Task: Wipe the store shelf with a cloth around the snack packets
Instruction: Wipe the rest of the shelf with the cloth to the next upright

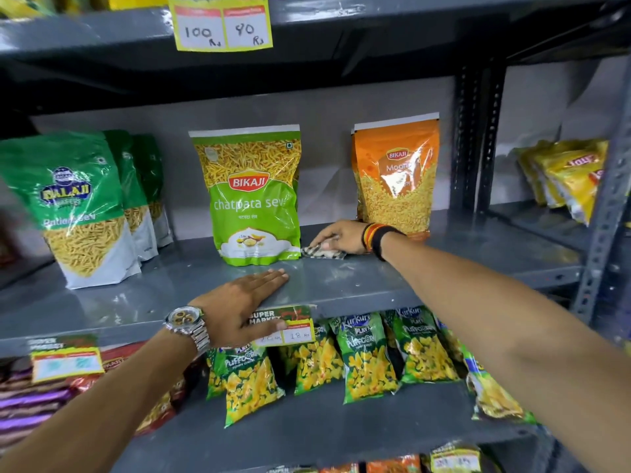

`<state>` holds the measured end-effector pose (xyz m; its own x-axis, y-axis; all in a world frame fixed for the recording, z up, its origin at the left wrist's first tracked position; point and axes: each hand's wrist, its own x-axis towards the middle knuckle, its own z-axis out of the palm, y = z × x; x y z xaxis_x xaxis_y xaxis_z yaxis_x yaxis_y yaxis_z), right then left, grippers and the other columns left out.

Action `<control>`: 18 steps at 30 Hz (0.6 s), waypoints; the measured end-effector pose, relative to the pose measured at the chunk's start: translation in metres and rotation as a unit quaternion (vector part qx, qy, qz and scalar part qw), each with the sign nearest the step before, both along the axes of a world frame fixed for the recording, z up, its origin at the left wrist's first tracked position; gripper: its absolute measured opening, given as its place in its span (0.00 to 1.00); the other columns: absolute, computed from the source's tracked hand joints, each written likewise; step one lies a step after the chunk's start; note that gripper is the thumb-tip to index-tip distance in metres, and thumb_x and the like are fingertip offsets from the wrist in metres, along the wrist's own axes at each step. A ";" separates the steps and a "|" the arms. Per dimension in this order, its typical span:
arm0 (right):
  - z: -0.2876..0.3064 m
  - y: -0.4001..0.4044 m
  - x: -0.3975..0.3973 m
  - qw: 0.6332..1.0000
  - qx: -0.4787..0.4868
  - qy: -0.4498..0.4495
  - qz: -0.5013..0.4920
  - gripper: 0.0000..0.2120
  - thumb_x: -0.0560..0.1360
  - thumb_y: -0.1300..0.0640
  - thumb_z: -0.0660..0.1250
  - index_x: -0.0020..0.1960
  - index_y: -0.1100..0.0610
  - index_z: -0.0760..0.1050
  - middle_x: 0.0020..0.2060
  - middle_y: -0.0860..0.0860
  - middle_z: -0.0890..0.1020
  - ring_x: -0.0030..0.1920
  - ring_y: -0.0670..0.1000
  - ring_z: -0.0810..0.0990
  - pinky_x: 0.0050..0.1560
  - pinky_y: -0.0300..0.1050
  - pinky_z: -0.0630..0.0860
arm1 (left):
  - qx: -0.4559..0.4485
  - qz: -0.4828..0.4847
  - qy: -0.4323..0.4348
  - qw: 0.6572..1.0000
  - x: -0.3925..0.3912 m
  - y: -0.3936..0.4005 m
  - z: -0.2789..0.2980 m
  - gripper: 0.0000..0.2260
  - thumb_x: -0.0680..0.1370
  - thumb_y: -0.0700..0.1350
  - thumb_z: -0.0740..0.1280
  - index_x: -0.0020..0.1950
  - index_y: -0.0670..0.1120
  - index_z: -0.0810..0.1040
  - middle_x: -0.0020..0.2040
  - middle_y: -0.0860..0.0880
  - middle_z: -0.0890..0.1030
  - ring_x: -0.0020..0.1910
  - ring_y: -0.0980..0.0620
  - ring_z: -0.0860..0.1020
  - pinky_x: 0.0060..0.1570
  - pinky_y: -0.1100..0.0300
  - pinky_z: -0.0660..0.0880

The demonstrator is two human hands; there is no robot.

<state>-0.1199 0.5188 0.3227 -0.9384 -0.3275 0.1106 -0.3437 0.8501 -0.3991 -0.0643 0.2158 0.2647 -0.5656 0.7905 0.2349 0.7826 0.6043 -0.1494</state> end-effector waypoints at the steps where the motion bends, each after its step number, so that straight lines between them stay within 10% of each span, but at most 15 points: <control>1: -0.006 -0.004 -0.002 1.000 -0.004 0.006 -0.007 0.12 0.80 0.55 0.63 0.60 0.48 0.81 0.57 0.49 0.83 0.59 0.52 0.79 0.60 0.46 0.74 | -0.001 0.000 0.000 1.000 0.000 0.000 0.000 0.40 0.80 0.71 0.57 0.84 0.50 0.52 0.83 0.51 0.57 0.81 0.54 0.58 0.79 0.54 0.58; 5: -0.003 -0.006 0.030 0.998 0.039 0.024 0.053 0.13 0.80 0.53 0.61 0.61 0.46 0.80 0.36 0.56 0.80 0.36 0.51 0.76 0.43 0.50 0.74 | -0.008 0.000 0.005 1.000 0.001 0.000 0.000 0.40 0.80 0.70 0.57 0.84 0.50 0.51 0.83 0.51 0.56 0.81 0.54 0.57 0.78 0.59 0.52; 8: 0.003 -0.001 0.054 0.996 0.046 0.021 0.071 0.14 0.81 0.56 0.60 0.62 0.47 0.80 0.46 0.64 0.79 0.46 0.65 0.77 0.53 0.57 0.74 | -0.007 -0.004 0.010 1.000 0.002 0.000 0.000 0.39 0.80 0.69 0.58 0.84 0.49 0.52 0.83 0.50 0.56 0.81 0.53 0.58 0.77 0.61 0.50; 12: 0.005 -0.020 0.040 0.997 0.014 0.070 0.017 0.16 0.82 0.57 0.58 0.64 0.45 0.78 0.41 0.38 0.69 0.43 0.43 0.70 0.55 0.44 0.68 | 0.000 -0.007 0.013 1.000 0.001 0.000 0.001 0.39 0.80 0.69 0.58 0.84 0.48 0.53 0.83 0.49 0.58 0.80 0.52 0.59 0.77 0.61 0.50; 18: -0.013 -0.047 0.003 0.994 0.045 0.092 -0.035 0.18 0.82 0.60 0.57 0.64 0.45 0.78 0.36 0.44 0.73 0.47 0.49 0.69 0.44 0.39 0.58 | 0.004 -0.017 -0.001 1.000 -0.001 -0.001 -0.002 0.41 0.80 0.70 0.57 0.84 0.47 0.52 0.83 0.47 0.58 0.81 0.50 0.59 0.79 0.56 0.54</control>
